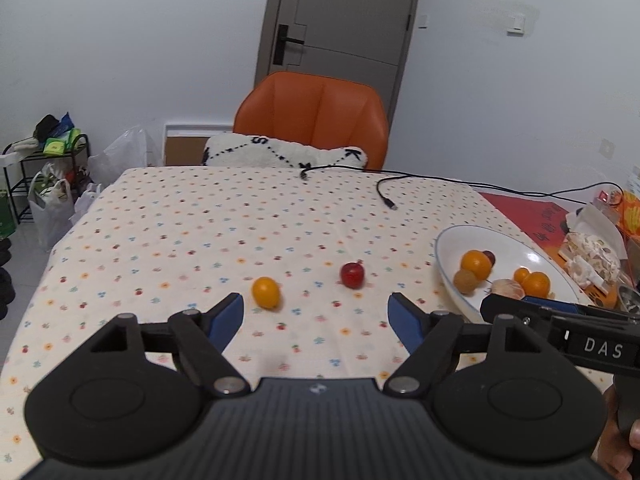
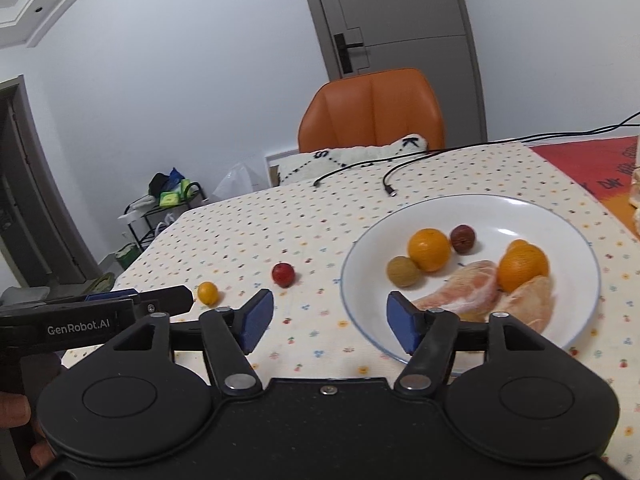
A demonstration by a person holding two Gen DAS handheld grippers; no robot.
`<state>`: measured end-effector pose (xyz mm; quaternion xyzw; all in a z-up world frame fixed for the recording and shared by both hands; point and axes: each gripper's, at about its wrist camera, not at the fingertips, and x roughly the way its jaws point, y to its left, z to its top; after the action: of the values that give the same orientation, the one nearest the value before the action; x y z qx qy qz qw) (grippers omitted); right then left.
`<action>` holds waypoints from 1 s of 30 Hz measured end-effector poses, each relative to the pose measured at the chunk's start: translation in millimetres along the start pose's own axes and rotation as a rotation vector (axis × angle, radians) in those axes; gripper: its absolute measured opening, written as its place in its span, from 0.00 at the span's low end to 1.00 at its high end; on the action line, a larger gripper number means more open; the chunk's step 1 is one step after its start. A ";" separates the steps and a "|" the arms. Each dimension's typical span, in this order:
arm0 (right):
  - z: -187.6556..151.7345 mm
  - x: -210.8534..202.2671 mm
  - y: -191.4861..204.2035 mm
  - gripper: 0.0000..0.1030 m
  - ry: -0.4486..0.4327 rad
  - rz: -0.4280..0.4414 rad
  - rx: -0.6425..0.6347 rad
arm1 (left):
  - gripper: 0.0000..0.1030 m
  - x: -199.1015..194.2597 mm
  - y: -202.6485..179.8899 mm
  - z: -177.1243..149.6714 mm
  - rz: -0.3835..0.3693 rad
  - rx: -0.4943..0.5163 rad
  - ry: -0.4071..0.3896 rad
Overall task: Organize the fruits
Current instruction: 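Withdraw both open tools toward the small yellow orange and red plum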
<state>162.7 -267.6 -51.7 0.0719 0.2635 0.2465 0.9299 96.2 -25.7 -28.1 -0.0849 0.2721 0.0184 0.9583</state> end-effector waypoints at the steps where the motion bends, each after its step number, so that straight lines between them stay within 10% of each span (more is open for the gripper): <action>1: 0.1 1.3 1.6 0.63 0.003 0.004 -0.001 | 0.75 0.2 2.0 0.1 0.001 -0.004 0.000; 30: 12.6 54.7 44.5 0.58 0.078 0.059 -0.089 | 0.60 23.9 40.5 9.9 0.000 -0.063 0.003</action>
<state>191.0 -201.9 -54.1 0.0287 0.2860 0.2878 0.9136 118.4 15.6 -38.6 -0.1153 0.2727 0.0268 0.9548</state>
